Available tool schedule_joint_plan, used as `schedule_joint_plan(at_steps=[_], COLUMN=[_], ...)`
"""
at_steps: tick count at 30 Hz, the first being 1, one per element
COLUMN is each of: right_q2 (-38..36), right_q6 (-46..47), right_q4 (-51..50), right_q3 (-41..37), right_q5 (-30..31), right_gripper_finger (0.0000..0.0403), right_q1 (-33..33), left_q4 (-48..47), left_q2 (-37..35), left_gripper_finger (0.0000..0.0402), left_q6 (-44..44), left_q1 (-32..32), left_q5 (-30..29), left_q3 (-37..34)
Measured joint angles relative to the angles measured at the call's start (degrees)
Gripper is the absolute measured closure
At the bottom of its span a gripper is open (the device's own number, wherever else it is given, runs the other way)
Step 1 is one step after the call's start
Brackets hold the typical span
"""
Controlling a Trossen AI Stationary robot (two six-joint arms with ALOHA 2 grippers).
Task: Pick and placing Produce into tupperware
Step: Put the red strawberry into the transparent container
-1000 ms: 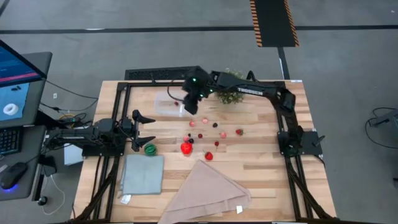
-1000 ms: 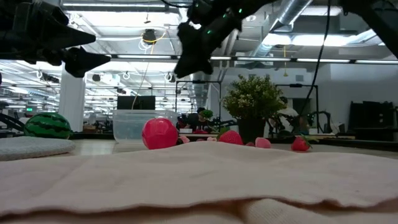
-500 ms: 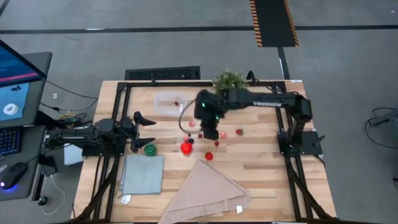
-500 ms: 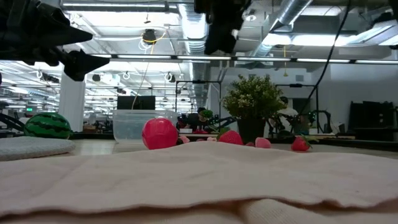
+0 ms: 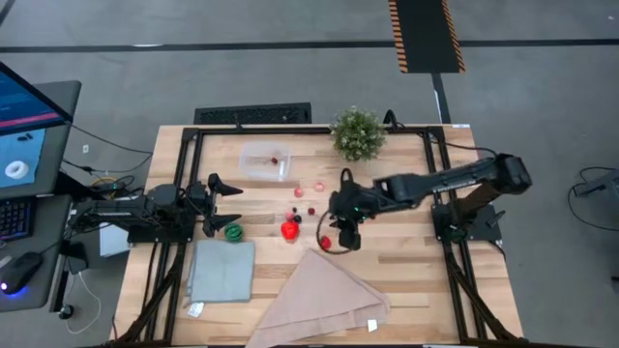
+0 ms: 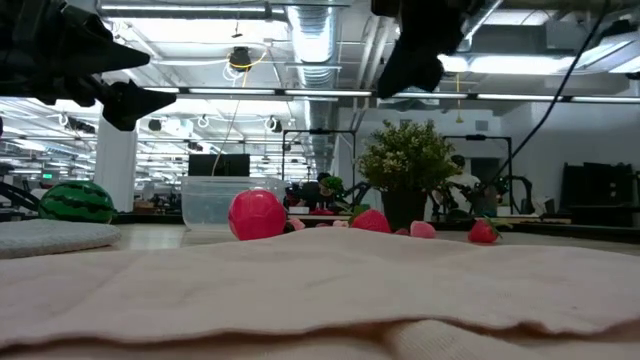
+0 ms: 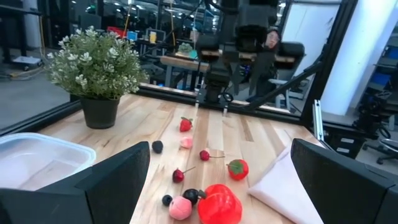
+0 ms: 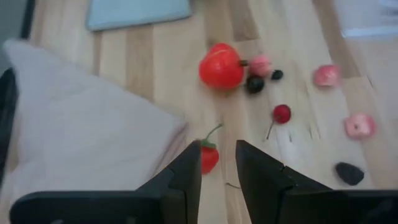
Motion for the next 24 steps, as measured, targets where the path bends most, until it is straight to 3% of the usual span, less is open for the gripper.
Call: schedule_joint_plan(at_steps=[4,10,16,24], right_q2=[0.8,8.0,13.6,14.6], right_q6=[3.2,7.9,11.2,14.9], right_q4=[7.8,14.4,15.0,15.1], right_q3=[-5.1,-5.6,-5.2,-5.1], right_q5=[0.8,2.6,2.4,2.3], right_gripper_finger=[0.0280,0.0284,0.0286,0.0291], right_q1=[2.5,3.0,0.9,-1.6], left_q4=[0.4,0.6,0.7,0.7], left_q2=[0.0,0.0,0.0,0.0], left_gripper_finger=[0.0020,0.0020,0.0020,0.0020], left_q6=[0.2,0.4,0.4,0.4], left_q1=[0.0,0.0,0.0,0.0], left_q5=[-2.0,-3.3,-3.5,-3.5], left_q3=[0.0,0.0,0.0,0.0])
